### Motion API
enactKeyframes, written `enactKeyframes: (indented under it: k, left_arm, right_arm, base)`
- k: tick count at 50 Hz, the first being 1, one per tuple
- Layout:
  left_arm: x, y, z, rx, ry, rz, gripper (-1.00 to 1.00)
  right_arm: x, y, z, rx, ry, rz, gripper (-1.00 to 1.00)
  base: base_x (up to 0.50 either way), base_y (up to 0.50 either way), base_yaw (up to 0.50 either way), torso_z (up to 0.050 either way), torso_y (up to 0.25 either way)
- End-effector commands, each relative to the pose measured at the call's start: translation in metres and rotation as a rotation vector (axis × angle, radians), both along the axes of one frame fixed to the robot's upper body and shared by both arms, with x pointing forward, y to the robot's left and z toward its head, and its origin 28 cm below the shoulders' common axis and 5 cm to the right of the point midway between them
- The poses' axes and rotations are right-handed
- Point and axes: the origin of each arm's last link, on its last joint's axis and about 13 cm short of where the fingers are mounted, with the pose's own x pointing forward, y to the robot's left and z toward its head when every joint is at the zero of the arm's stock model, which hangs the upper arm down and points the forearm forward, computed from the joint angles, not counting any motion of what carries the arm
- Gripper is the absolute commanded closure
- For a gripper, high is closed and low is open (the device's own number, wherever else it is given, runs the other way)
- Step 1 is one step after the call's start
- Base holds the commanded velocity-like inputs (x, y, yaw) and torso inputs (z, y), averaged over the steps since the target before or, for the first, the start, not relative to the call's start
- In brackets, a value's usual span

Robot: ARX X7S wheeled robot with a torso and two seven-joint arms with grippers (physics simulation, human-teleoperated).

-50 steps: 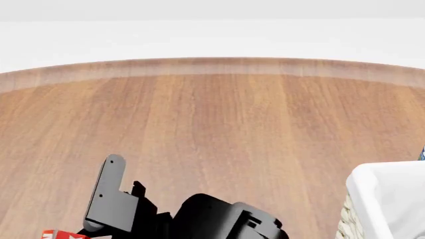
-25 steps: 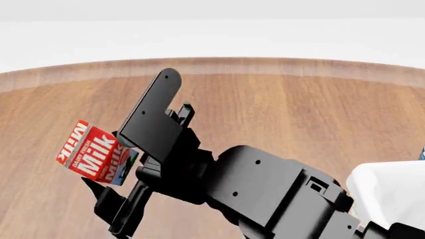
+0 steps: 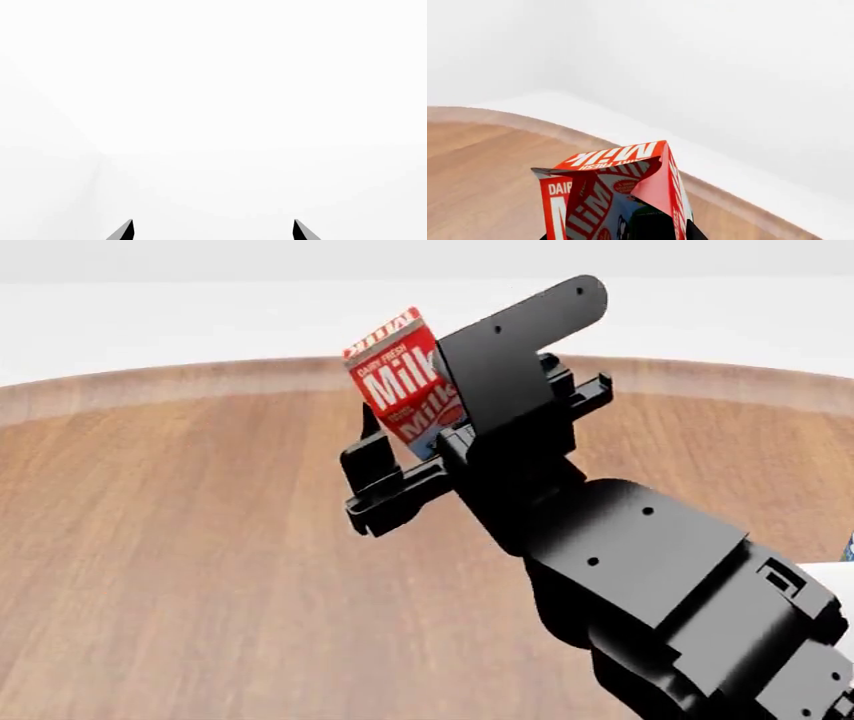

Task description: Pick the milk and place it in the basket.

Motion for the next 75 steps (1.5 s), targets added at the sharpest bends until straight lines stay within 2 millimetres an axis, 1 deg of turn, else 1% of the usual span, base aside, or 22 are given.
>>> enactKeyframes:
  k: [1,7,15,21,24,25,26,27,60,64,65,69,70,72,75]
  left_arm:
    - [0.000,0.000,0.000,0.000,-0.002,-0.001,-1.00]
    - [0.000,0.000,0.000,-0.001,0.001,0.000,-1.00]
    - [0.000,0.000,-0.001,-0.003,0.001,0.001,-1.00]
    - [0.000,0.000,-0.001,-0.004,0.004,0.001,-1.00]
    - [0.001,0.000,-0.002,-0.002,0.006,0.001,-1.00]
    - [0.001,0.000,-0.002,-0.001,0.008,0.002,-1.00]
    - [0.001,-0.001,-0.002,-0.001,0.008,0.001,-1.00]
    - [0.001,-0.001,-0.002,-0.002,0.010,0.000,-1.00]
    - [0.001,0.000,-0.002,-0.002,0.010,0.000,-1.00]
    - [0.001,0.000,-0.003,-0.002,0.011,0.001,-1.00]
    - [0.001,0.000,-0.003,-0.002,0.012,0.002,-1.00]
    - [0.002,0.000,-0.004,-0.003,0.012,0.001,-1.00]
    - [0.002,0.000,-0.004,-0.003,0.013,0.001,-1.00]
    - [0.003,0.000,-0.004,-0.003,0.014,0.001,-1.00]
    - [0.003,-0.001,-0.004,-0.003,0.012,0.000,-1.00]
  right_arm:
    - [0.004,-0.027,0.012,0.061,-0.040,-0.352,1.00]
    - [0.006,-0.032,0.008,0.079,-0.028,-0.427,1.00]
    - [0.009,-0.033,0.005,0.098,-0.047,-0.439,1.00]
    - [0.010,-0.028,0.001,0.084,-0.052,-0.416,1.00]
    - [0.011,-0.022,-0.006,0.073,-0.059,-0.365,1.00]
    - [0.014,-0.017,-0.016,0.080,-0.048,-0.362,1.00]
    - [0.015,-0.015,-0.020,0.095,-0.043,-0.348,1.00]
    - [0.017,-0.010,-0.032,0.124,-0.044,-0.324,1.00]
    - [0.017,-0.010,-0.032,0.124,-0.044,-0.324,1.00]
    - [0.014,-0.016,-0.011,0.105,-0.075,-0.317,1.00]
    - [0.013,-0.020,0.001,0.091,-0.083,-0.315,1.00]
    - [0.011,-0.030,0.025,0.083,-0.107,-0.302,1.00]
    - [0.011,-0.035,0.032,0.050,-0.122,-0.313,1.00]
    - [0.009,-0.042,0.047,0.045,-0.136,-0.311,1.00]
    - [0.005,-0.050,0.065,0.027,-0.158,-0.300,1.00]
  base:
    - [0.00,0.00,0.00,0.000,0.010]
    - [0.00,0.00,0.00,0.000,0.000]
    - [0.00,0.00,0.00,0.000,0.003]
    - [0.00,0.00,0.00,0.000,0.002]
    - [0.00,0.00,0.00,0.000,0.000]
    - [0.00,0.00,0.00,0.000,0.000]
    - [0.00,0.00,0.00,0.000,0.000]
    - [0.00,0.00,0.00,0.000,0.000]
    - [0.00,0.00,0.00,0.000,0.002]
    - [0.00,0.00,0.00,0.000,0.000]
    - [0.00,0.00,0.00,0.000,0.000]
    - [0.00,0.00,0.00,0.003,0.003]
    - [0.00,0.00,0.00,0.000,0.000]
    - [0.00,0.00,0.00,0.000,0.005]
    - [0.00,0.00,0.00,0.000,0.000]
